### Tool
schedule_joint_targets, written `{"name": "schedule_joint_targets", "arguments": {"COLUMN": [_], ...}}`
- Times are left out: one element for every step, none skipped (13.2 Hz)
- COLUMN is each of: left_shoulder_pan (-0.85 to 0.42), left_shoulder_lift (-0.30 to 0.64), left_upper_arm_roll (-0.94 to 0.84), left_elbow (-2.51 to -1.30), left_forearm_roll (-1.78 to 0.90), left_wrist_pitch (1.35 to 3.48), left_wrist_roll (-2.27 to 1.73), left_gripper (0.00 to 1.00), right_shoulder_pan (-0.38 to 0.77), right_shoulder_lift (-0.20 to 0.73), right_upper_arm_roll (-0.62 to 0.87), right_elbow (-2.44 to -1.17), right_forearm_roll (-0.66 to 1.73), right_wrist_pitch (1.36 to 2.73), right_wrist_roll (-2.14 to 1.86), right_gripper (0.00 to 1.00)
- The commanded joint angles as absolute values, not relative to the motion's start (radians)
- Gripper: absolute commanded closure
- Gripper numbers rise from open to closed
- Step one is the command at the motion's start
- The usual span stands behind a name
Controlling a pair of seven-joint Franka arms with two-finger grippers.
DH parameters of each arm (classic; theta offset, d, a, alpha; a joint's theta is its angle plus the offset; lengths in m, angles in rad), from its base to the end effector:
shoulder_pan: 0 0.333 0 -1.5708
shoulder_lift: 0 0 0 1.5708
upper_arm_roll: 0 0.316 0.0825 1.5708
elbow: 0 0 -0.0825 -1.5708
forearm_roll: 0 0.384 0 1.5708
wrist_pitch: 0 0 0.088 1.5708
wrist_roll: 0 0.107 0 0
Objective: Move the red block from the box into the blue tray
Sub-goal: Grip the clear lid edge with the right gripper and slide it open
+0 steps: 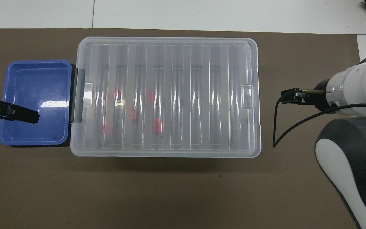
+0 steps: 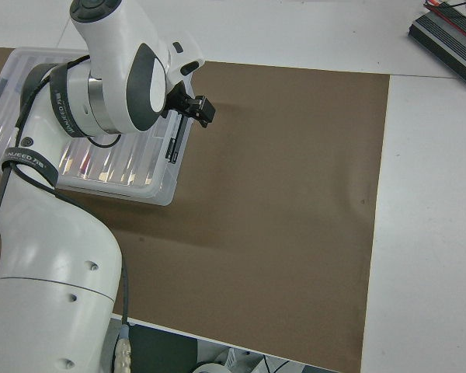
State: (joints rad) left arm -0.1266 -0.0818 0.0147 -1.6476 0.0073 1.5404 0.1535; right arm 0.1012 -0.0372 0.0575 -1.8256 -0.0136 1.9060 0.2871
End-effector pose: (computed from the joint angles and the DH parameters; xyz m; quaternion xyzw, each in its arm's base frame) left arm 0.5221 -0.0575 0.6299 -0.9911 0.1323 0.0128 0.0028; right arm 0.5564 0.0885 0.5535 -0.9963 0.0621 -0.0590 0.0056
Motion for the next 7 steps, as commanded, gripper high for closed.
{"name": "schedule_joint_targets", "arguments": {"left_shoulder_pan": [-0.129, -0.129, -0.129, -0.129, -0.129, -0.129, -0.129], "left_shoulder_lift": [-0.101, -0.101, -0.101, -0.101, -0.101, -0.101, -0.101], "left_upper_arm_roll": [0.020, 0.020, 0.020, 0.020, 0.020, 0.020, 0.020], "left_elbow": [-1.666, -1.666, -1.666, -1.666, -1.666, -1.666, -1.666], "left_forearm_roll": [0.005, 0.005, 0.005, 0.005, 0.005, 0.005, 0.005], "left_wrist_pitch": [1.548, 1.548, 1.548, 1.543, 1.539, 1.540, 1.542], "left_wrist_roll": [0.150, 0.150, 0.150, 0.150, 0.150, 0.150, 0.150], "left_gripper": [0.00, 0.00, 0.00, 0.00, 0.00, 0.00, 0.00], "right_shoulder_pan": [0.120, 0.135, 0.147, 0.159, 0.166, 0.167, 0.167], "right_shoulder_lift": [-0.003, 0.015, 0.035, 0.052, 0.067, 0.080, 0.087], "right_upper_arm_roll": [0.060, 0.060, 0.058, 0.058, 0.060, 0.060, 0.060], "right_elbow": [-1.847, -1.847, -1.847, -1.845, -1.845, -1.845, -1.847], "right_forearm_roll": [-0.008, -0.009, -0.009, -0.011, -0.015, -0.020, -0.023], "right_wrist_pitch": [1.983, 2.005, 2.029, 2.052, 2.068, 2.077, 2.080], "right_wrist_roll": [0.317, 0.322, 0.324, 0.325, 0.325, 0.325, 0.324], "right_gripper": [0.00, 0.00, 0.00, 0.00, 0.00, 0.00, 0.00]}}
